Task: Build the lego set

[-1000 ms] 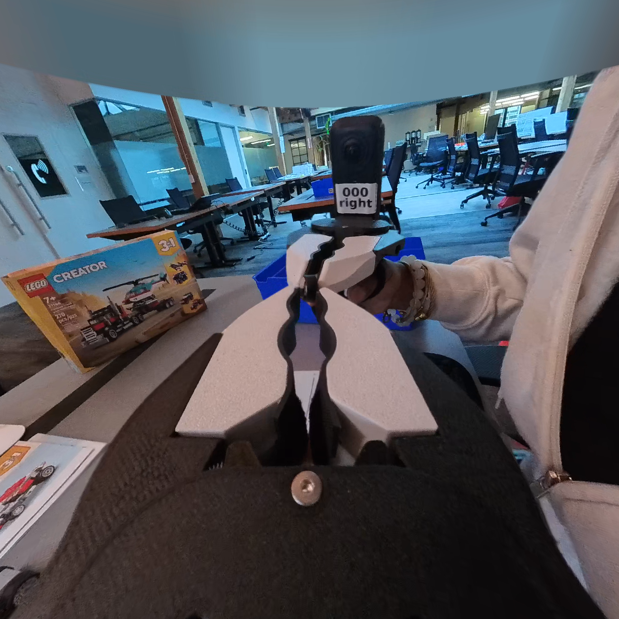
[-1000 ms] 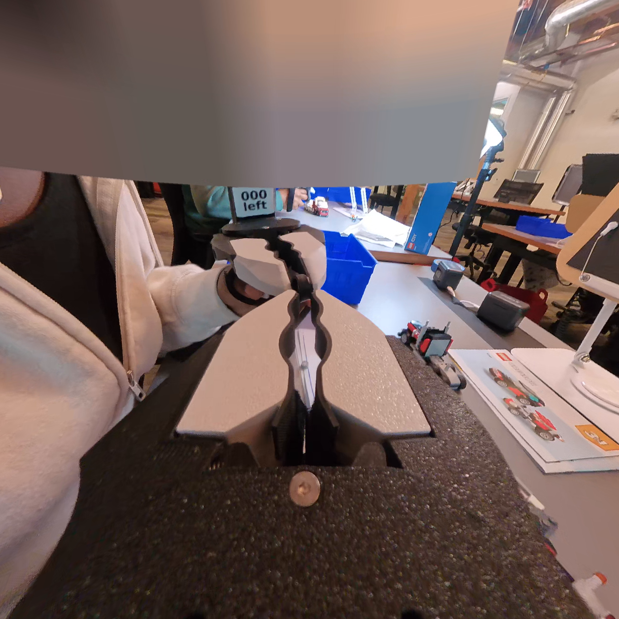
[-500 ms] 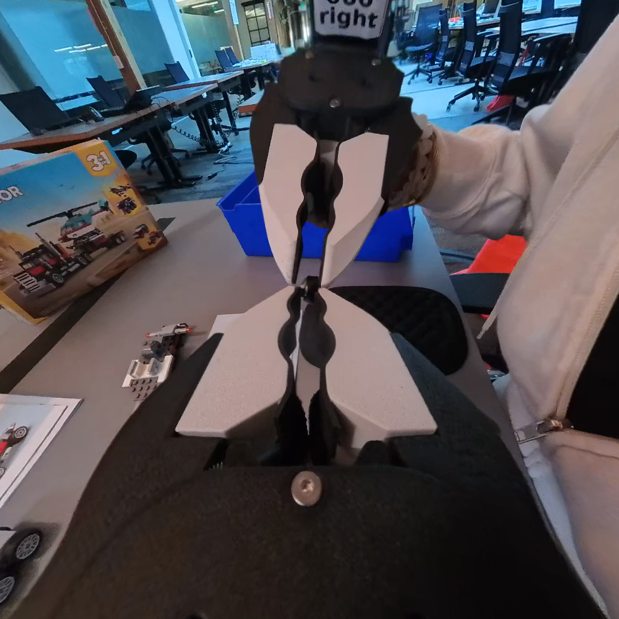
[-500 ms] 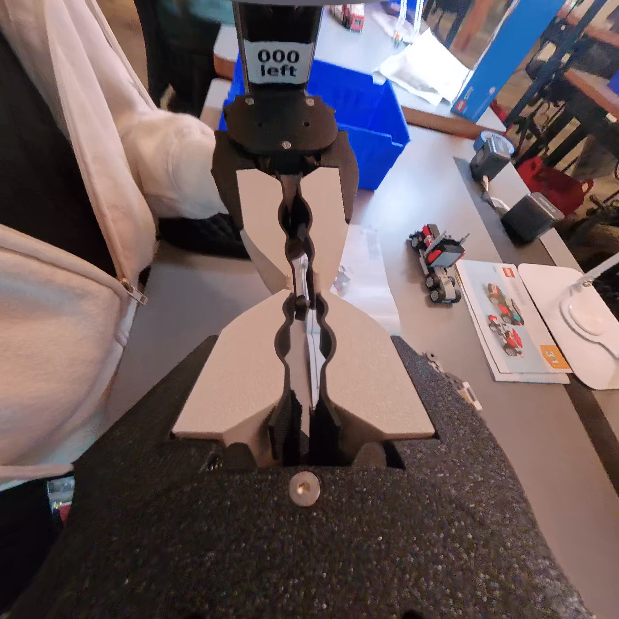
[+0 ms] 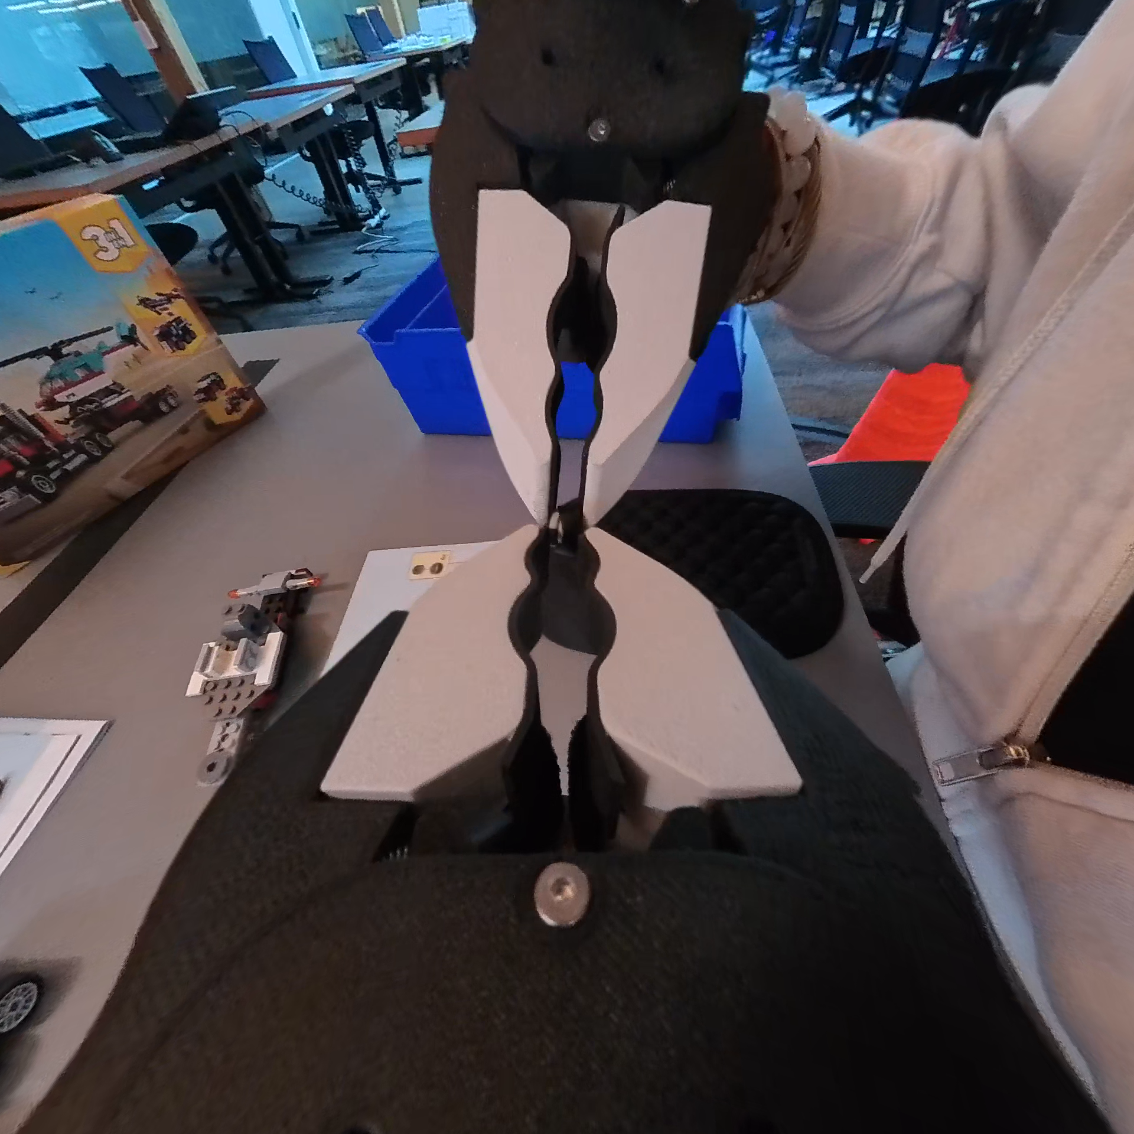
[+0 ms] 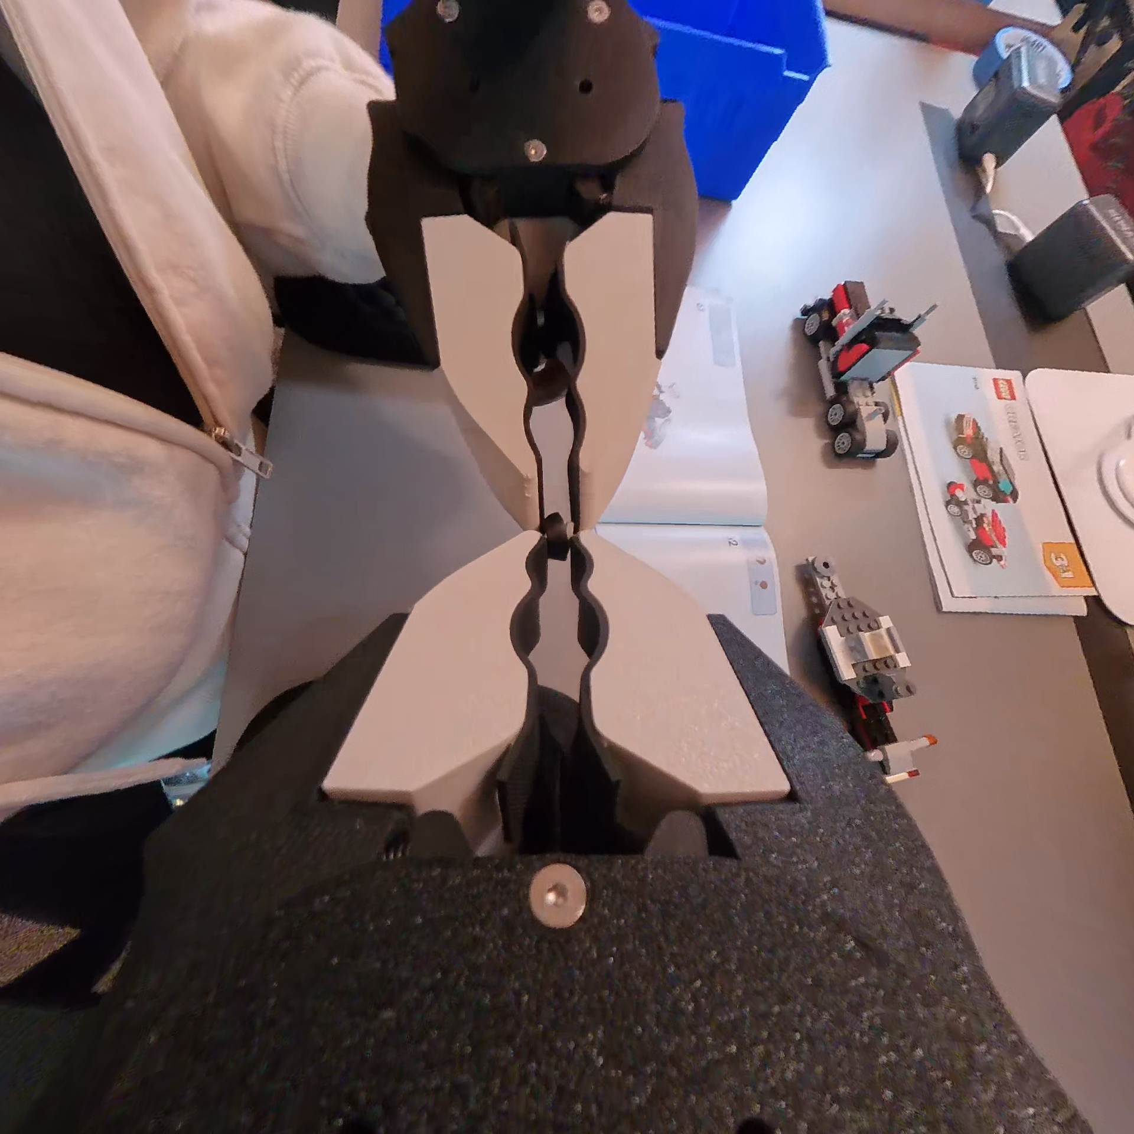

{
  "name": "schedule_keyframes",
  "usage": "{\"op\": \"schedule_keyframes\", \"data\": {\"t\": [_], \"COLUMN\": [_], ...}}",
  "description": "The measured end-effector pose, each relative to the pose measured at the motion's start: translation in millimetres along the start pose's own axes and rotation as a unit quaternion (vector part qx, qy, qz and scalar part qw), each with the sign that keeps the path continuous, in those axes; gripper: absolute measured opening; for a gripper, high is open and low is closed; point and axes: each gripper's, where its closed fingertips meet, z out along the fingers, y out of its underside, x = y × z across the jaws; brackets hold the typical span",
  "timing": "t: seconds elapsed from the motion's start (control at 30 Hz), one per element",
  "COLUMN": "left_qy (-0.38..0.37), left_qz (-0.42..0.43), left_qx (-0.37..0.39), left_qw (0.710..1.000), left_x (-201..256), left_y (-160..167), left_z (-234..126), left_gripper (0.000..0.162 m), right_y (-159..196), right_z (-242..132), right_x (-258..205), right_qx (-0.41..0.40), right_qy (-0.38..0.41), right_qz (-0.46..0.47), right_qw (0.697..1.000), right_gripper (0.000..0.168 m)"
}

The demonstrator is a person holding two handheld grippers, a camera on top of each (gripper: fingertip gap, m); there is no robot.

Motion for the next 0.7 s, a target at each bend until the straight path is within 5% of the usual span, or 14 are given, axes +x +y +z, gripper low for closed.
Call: {"op": "schedule_keyframes", "data": {"t": [0.03,0.23,0.37,0.53,0.63,0.7], "left_qy": [0.010,0.134,0.199,0.138,0.064,0.048], "left_qz": [-0.002,-0.039,-0.087,-0.082,-0.044,-0.037], "left_qx": [-0.003,-0.007,0.016,0.028,0.029,0.059], "left_qw": [1.000,0.990,0.976,0.987,0.997,0.996], "left_x": [3,30,37,20,8,7], "left_y": [1,3,-1,5,11,6], "left_z": [1,0,-2,2,1,-2], "left_gripper": [0.008,0.006,0.003,0.007,0.029,0.022], "right_y": [2,7,5,9,-3,-7], "right_z": [1,0,-2,1,-2,-4], "right_x": [-2,-27,-32,-17,-9,-4], "right_qx": [-0.007,-0.039,-0.015,0.061,0.155,0.206], "right_qy": [-0.006,-0.045,-0.059,-0.026,-0.005,-0.004], "right_qz": [-0.009,-0.164,-0.186,-0.059,0.030,0.088], "right_qw": [1.000,0.985,0.981,0.996,0.987,0.975], "right_gripper": [0.007,0.006,0.006,0.006,0.006,0.006]}}
